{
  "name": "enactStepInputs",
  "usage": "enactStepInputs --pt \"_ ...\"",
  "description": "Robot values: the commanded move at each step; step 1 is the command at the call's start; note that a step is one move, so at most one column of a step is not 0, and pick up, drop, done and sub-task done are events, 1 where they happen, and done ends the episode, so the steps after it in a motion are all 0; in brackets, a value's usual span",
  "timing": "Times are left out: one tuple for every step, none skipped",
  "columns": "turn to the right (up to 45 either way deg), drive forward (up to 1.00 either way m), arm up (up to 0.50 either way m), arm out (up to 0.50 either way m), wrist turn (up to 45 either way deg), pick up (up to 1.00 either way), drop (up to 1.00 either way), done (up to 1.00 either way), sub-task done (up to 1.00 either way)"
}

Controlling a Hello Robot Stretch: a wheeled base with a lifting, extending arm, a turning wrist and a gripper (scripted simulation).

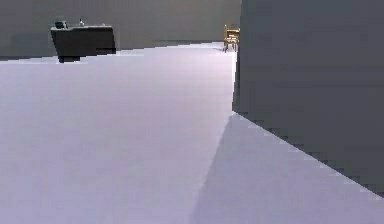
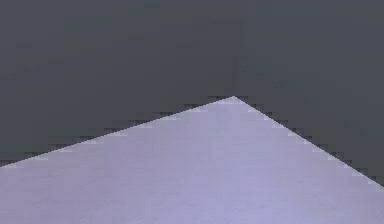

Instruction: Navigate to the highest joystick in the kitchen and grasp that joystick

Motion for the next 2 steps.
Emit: enactStepInputs --pt "0.0 1.0 0.0 0.0 0.0 0.0 0.0 0.0 0.0" --pt "0.0 1.0 0.0 0.0 0.0 0.0 0.0 0.0 0.0"
